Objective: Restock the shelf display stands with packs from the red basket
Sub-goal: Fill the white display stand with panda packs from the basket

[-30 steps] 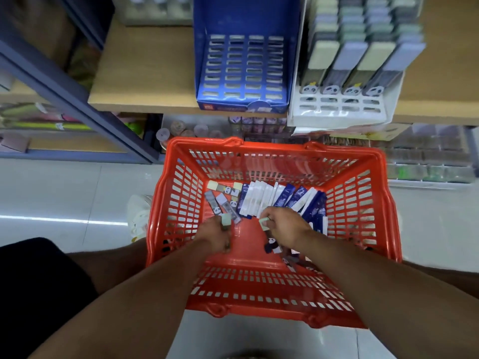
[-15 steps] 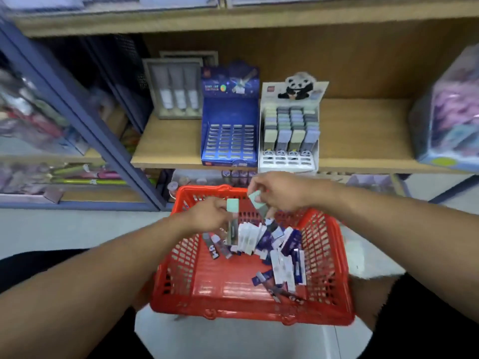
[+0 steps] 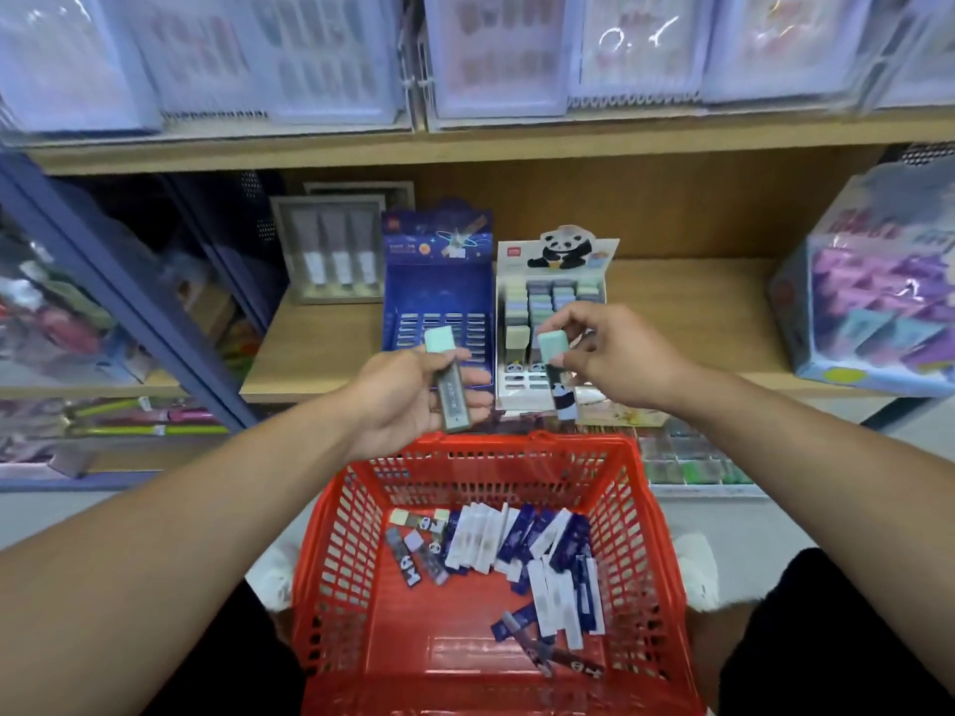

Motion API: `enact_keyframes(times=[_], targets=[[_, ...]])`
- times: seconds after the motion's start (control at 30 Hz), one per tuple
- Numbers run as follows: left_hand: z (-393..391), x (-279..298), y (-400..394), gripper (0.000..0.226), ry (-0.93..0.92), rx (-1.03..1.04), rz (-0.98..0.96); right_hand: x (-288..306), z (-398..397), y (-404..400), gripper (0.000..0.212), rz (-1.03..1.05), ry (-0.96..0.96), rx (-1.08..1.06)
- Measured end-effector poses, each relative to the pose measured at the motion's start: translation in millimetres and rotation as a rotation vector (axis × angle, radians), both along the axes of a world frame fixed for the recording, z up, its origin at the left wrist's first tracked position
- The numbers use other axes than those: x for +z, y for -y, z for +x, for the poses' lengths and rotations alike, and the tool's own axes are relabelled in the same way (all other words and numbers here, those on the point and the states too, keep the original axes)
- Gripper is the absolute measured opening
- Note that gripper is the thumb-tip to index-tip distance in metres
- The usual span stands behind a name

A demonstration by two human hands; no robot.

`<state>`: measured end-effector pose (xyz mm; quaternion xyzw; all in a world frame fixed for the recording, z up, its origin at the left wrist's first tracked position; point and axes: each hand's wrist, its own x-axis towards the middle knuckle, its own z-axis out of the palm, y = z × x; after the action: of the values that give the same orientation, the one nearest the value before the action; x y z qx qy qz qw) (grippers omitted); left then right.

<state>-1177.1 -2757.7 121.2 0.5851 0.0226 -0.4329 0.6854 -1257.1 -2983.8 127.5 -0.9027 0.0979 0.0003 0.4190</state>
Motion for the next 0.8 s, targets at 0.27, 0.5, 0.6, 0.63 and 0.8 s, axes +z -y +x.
enact_keyframes(times=[0.27, 0.5, 0.6, 0.63, 0.8], targets=[[7, -67, 0, 0.016, 0.47, -0.404, 0.48, -18, 9, 7, 0.017, -0.275, -0.063, 0.065], [-19, -128, -21, 0.033, 0.704, -0.867, 0.876, -27, 17, 0, 0.017, -0.317, -0.025, 0.205], [-17, -110, -17, 0.038, 0.44, -0.705, 0.77, -27, 20, -1, 0.02, -0.283, 0.008, 0.223], [-17, -101, -16, 0.046, 0.304, -0.606, 0.704, -26, 21, -1, 0.02, -0.276, 0.024, 0.221], [-19, -71, 0, 0.035, 0.078, -0.158, 0.315, -22, 24, 3, 0.021, -0.176, 0.101, 0.124]])
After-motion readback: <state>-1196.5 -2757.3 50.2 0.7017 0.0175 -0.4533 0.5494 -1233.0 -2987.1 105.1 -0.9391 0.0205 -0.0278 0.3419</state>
